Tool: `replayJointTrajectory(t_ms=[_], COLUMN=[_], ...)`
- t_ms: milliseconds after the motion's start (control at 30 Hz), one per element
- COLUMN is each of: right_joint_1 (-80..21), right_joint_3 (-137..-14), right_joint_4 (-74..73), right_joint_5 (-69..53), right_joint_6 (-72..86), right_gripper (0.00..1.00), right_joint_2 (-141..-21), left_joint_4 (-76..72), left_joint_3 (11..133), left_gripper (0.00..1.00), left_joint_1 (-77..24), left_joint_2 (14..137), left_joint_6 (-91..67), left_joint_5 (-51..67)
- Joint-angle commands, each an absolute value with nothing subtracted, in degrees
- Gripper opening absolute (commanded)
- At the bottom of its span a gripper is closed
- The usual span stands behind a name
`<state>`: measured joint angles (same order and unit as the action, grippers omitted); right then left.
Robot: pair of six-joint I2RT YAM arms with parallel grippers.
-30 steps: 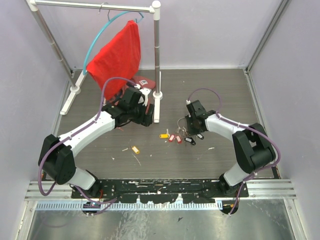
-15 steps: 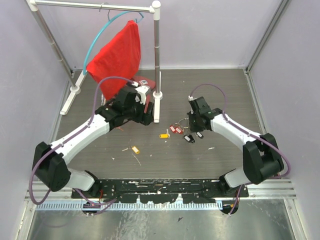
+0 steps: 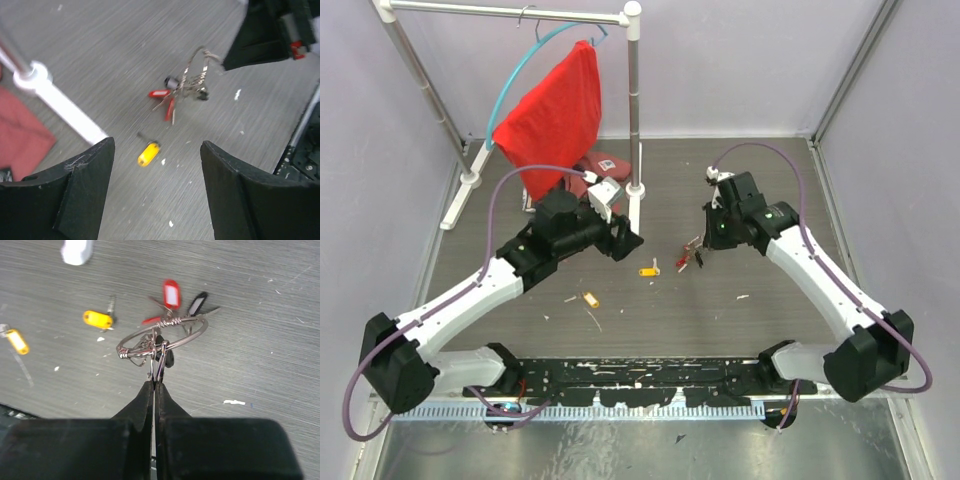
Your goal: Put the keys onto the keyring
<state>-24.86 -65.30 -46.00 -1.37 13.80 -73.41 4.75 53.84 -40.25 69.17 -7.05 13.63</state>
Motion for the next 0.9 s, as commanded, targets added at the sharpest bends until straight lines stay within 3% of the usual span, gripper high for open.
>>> replayJointTrajectory(t_ms=[0,367,500,667,767,867], right_joint_1=[-24.7,-24.6,-24.7,-24.7,-24.7,-24.6], right_joint_3=[-72.1,-81.7,-83.3,-82.0,-79.5,-80.9], right_joint_4=[-50.0,-54.9,-56.2,-56.8,-55.1,-56.2], right_joint_5=[-7.9,-17.5,-20.1,-15.1,-16.4,-18.1], right_joint_6=[13.6,16.3,16.7,16.4,17.0,16.7], right_gripper=[0.01,0.01,0.01,0.01,0.01,0.01], right_joint_2=[-69.2,-65.0,-64.5,-63.5,-62.9,-63.2], left_joint_4=[-5.5,-20.6,-23.1,-23.6,-21.6,-22.5], left_joint_3=[53.4,50.8,51.9,50.9,49.5,49.4], left_gripper=[0.76,0.87,0.87,0.83,0.78,0.83], left_joint_1=[-45.9,-60.6,-63.8,-64.3,-64.3,-64.4], left_joint_2=[66.6,66.7,69.1,68.7,67.6,68.5], left_joint_6=[1.1,18.4,22.8,24.5,25.5,26.1], left_joint_5=[13.3,1.3,-2.8,-12.2,-8.7,-4.6])
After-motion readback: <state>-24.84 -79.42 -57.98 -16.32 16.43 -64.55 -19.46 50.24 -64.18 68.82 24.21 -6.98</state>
